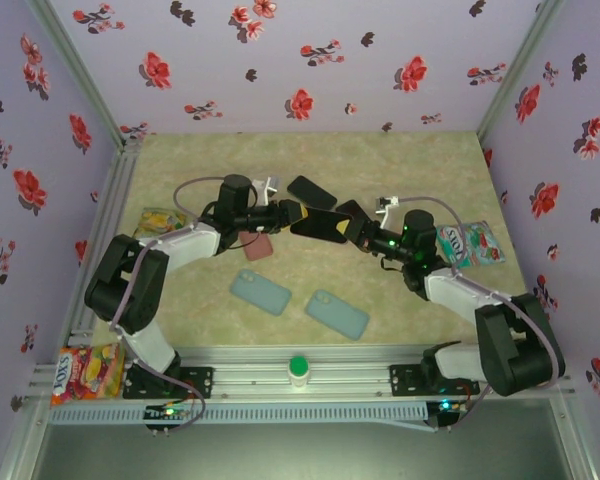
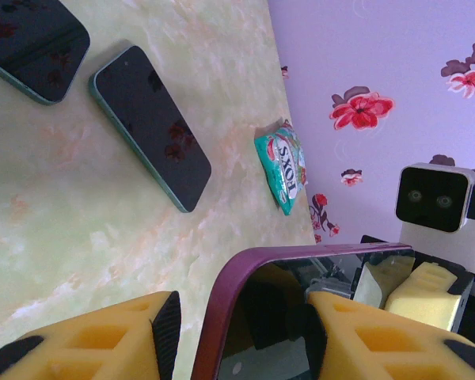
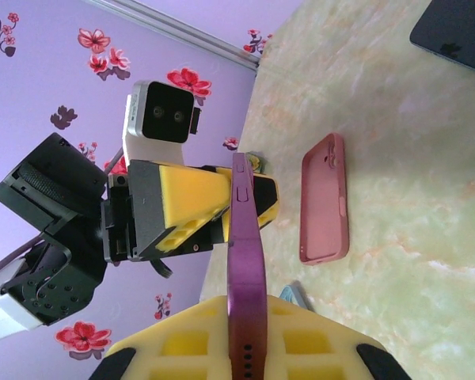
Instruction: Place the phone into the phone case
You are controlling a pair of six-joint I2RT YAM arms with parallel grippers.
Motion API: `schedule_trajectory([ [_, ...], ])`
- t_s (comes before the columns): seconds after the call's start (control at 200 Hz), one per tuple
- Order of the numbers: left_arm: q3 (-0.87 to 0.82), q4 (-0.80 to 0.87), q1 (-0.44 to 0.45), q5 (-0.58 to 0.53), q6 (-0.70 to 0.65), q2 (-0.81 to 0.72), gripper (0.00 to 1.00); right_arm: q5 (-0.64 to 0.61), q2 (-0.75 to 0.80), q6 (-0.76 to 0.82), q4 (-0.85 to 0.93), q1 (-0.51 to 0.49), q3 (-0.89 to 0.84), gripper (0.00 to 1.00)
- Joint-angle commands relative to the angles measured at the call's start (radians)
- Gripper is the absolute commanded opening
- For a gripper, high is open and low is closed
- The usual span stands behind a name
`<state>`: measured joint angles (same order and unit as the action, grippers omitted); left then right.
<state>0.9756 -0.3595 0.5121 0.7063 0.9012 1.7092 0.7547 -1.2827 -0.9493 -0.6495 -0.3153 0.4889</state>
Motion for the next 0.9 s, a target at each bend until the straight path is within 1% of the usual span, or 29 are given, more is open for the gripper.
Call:
schedule_trajectory([
  [0.0, -0.028, -0.010, -0.021, -0.039, -0.039, -0.047, 0.48, 0.001, 0.054, 0.028, -0.029, -0.007, 0.004, 0.00],
  [0.12, -0.057, 0.016, -0.066, -0.065, -0.042, -0.085, 0.48, -0.011, 0.080, 0.039, 0.002, -0.007, 0.002, 0.00],
  [0.245, -0.112, 0.021, -0.131, -0.086, -0.035, -0.146, 0.48, -0.018, 0.099, 0.050, 0.029, -0.008, 0.002, 0.00],
  [0.395, -0.147, 0.141, -0.196, -0.123, -0.097, -0.234, 0.48, -0.027, 0.099, 0.055, 0.034, -0.007, 0.002, 0.00],
  [0.49, -0.154, 0.287, -0.208, -0.204, -0.165, -0.289, 0.46, -0.036, 0.090, 0.055, 0.037, -0.008, 0.005, 0.00],
  [0.565, -0.177, 0.355, -0.217, -0.260, -0.189, -0.323, 0.43, -0.038, 0.079, 0.058, 0.036, -0.008, 0.012, 0.00],
  [0.69, -0.237, 0.383, -0.234, -0.276, -0.204, -0.360, 0.43, -0.031, 0.053, 0.054, 0.021, -0.007, 0.024, 0.00],
  [0.8, -0.265, 0.411, -0.239, -0.294, -0.214, -0.355, 0.43, -0.028, 0.030, 0.053, 0.015, -0.007, 0.038, 0.00],
  [0.895, -0.288, 0.401, -0.240, -0.306, -0.215, -0.343, 0.43, -0.020, 0.011, 0.048, 0.003, -0.007, 0.049, 0.00],
])
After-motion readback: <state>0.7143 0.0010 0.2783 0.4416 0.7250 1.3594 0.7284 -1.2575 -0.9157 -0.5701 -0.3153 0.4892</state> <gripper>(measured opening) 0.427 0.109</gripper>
